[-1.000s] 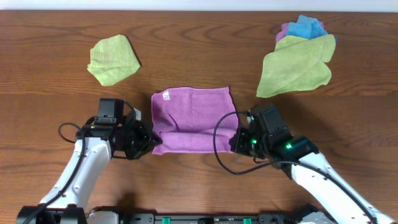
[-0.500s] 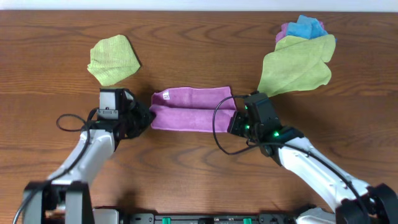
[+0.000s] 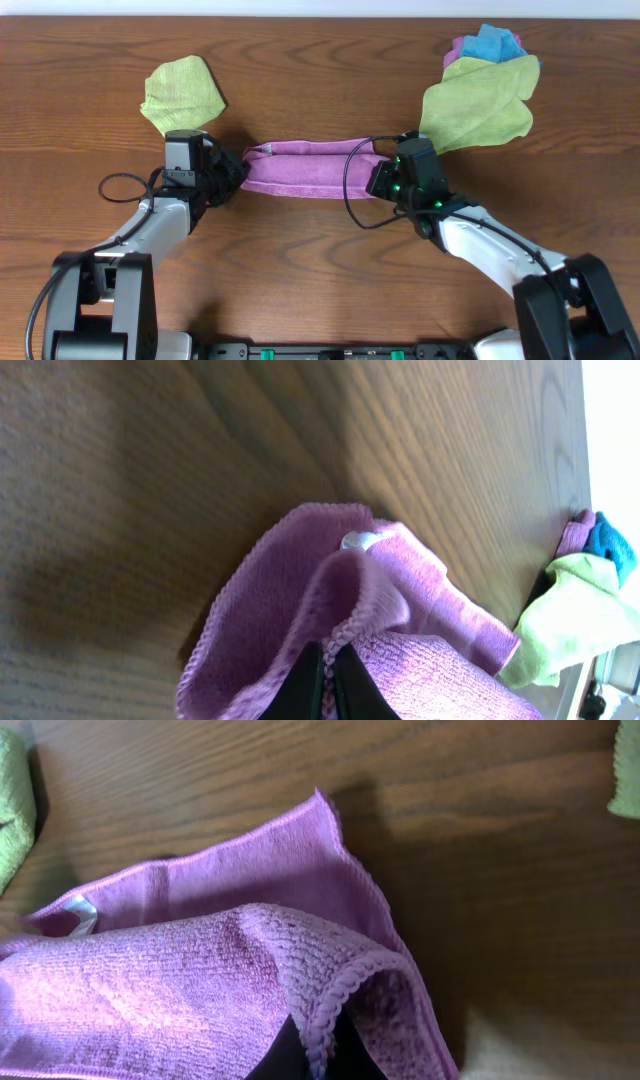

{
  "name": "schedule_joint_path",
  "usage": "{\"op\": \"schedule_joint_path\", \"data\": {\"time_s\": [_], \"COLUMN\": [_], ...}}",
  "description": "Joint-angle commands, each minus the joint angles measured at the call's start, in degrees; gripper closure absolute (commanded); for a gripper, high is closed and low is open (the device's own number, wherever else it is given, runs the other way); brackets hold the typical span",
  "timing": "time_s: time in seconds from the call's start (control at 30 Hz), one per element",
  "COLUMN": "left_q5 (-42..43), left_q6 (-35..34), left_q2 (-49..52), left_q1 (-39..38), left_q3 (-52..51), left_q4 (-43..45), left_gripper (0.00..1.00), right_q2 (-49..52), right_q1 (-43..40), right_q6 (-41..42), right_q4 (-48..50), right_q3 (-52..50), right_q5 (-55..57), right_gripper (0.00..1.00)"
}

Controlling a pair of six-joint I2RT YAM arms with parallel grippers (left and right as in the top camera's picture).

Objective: Fold the cloth

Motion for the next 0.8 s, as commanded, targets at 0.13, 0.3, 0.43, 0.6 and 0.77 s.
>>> {"op": "schedule_joint_path", "data": {"time_s": [0.13,0.3,0.43,0.6,0.77], "left_q5": [-4.0,-4.2,-5.6,-6.7,-8.4], "left_q6": [-2.1,-3.5,-3.3,-2.9,-2.9], "left_q2": [4.2,8.0,8.9,8.9,8.9], "left_q1": [-0.8,-2.3,-2.4,-2.2,-2.2], "left_q3": [1.6,2.4,3.2,3.5,3.5], "left_q4": [6.2,10.3,10.3,10.3,10.2], "left_gripper": [0.94,0.94,0.94,0.94,0.94], "right_q2": [2.6,4.2,7.8,11.7,12.6], "right_q1": [-0.9,-0.9,-0.9,-0.9,-0.9], "right_q6": [-1.8,-2.9,-3.1,-5.1,-6.7], "right_q4": [3.6,5.9,9.1,9.4,9.4], "right_q3": [0.9,1.1,2.0,4.5,6.1], "right_q5": [4.3,5.5,5.6,5.6,7.4], "right_gripper": [0.99,0.99,0.99,0.99,0.90]}}
